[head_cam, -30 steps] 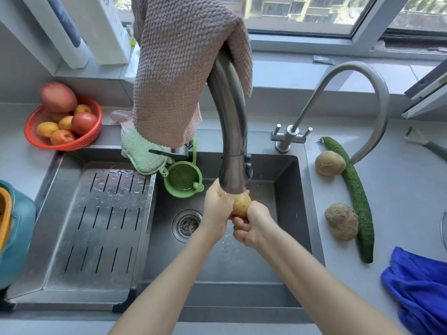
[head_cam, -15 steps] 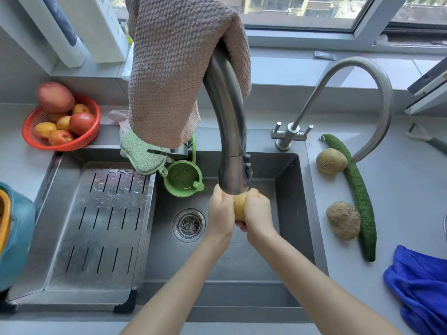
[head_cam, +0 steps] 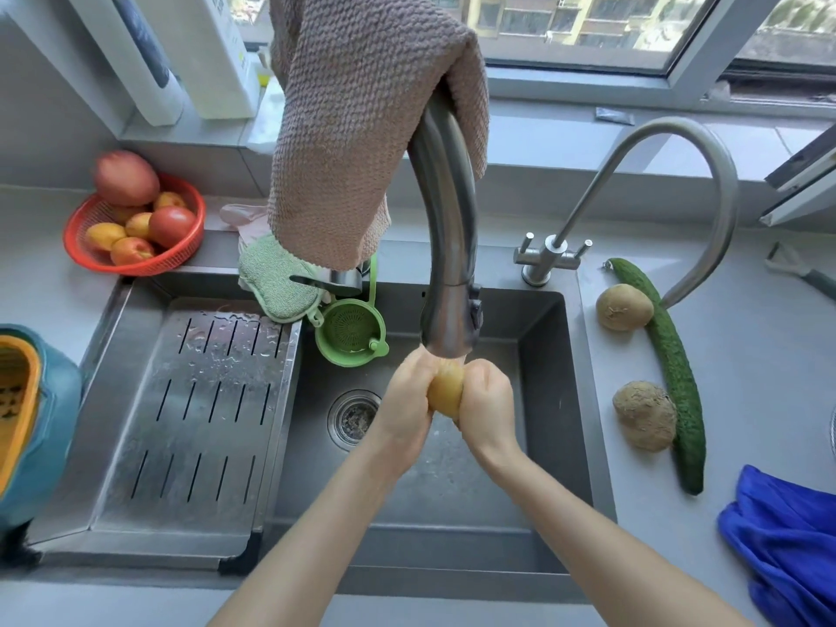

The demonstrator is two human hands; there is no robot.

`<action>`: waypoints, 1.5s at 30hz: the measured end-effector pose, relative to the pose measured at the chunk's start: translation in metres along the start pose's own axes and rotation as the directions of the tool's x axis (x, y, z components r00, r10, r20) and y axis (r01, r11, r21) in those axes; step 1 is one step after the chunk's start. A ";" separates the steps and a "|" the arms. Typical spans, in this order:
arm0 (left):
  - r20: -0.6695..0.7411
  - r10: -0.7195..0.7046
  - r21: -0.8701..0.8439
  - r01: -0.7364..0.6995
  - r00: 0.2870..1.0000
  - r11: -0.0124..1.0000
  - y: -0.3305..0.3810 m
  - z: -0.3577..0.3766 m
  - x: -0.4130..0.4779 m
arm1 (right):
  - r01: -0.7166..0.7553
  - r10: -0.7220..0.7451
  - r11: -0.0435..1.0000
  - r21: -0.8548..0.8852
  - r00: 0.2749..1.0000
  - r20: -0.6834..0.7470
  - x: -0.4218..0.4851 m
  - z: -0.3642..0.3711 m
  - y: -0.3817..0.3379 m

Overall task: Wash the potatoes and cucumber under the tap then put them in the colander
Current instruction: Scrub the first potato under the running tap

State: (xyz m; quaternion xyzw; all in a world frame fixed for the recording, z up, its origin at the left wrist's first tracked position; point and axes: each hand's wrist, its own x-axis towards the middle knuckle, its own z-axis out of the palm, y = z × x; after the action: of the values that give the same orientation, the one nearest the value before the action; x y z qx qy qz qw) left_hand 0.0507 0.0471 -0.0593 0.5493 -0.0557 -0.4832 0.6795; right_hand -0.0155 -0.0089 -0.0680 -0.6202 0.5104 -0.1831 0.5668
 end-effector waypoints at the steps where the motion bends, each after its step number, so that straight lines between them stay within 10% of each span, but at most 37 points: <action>1: -0.003 0.052 0.126 -0.051 0.999 0.991 -0.005 -0.001 0.000 | -0.145 0.142 0.988 0.060 0.988 0.053 0.005 0.000 -0.007; 5: 0.100 0.361 0.539 -0.355 0.927 0.764 -0.006 -0.012 0.000 | -0.645 0.625 0.755 -0.120 0.650 0.433 0.021 -0.009 -0.033; 8: 0.172 0.512 0.609 -0.499 0.842 0.616 0.007 -0.014 0.004 | -0.765 0.665 0.631 -0.124 0.453 0.594 0.024 -0.010 -0.041; 12: -0.203 0.446 0.505 -0.297 0.872 0.810 0.004 -0.004 0.025 | -0.642 0.574 0.761 0.096 0.734 0.361 0.013 0.008 -0.053; 15: -0.417 0.267 0.383 -0.098 0.869 0.918 -0.006 -0.006 0.047 | -0.260 0.258 0.966 -0.001 0.958 0.125 0.005 0.018 -0.043; 18: -0.408 -0.096 0.055 0.129 0.908 0.990 -0.008 -0.013 0.045 | 0.002 0.010 0.975 -0.221 0.999 0.052 -0.006 0.021 -0.024; 24: -0.360 -0.383 -0.157 0.349 0.851 0.924 -0.012 -0.019 0.042 | 0.462 -0.378 0.780 -0.422 0.885 0.271 -0.025 0.007 0.009; 30: -0.243 -0.204 0.032 0.217 0.948 0.976 -0.003 -0.008 0.035 | -0.033 0.030 0.999 0.016 0.988 0.154 -0.006 0.009 -0.011; 34: -0.087 0.032 0.204 -0.014 0.996 0.979 0.009 -0.010 0.027 | -0.438 0.381 0.879 0.187 0.882 0.276 0.016 0.002 -0.033; 39: -0.574 0.005 0.122 0.079 0.819 0.989 0.037 -0.046 0.044 | -0.544 0.443 0.799 0.255 0.820 0.362 0.018 -0.003 -0.030; 45: -0.580 -0.114 0.109 0.216 0.806 0.970 0.066 -0.084 0.085 | -0.534 0.420 0.824 0.190 0.801 0.427 0.016 -0.007 -0.039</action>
State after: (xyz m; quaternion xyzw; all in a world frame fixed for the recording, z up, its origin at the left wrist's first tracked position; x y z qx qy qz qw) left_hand 0.1858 0.0390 -0.0778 0.7269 0.1569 -0.3479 0.5709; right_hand 0.0021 -0.0319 -0.0371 -0.3990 0.5025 0.0109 0.7669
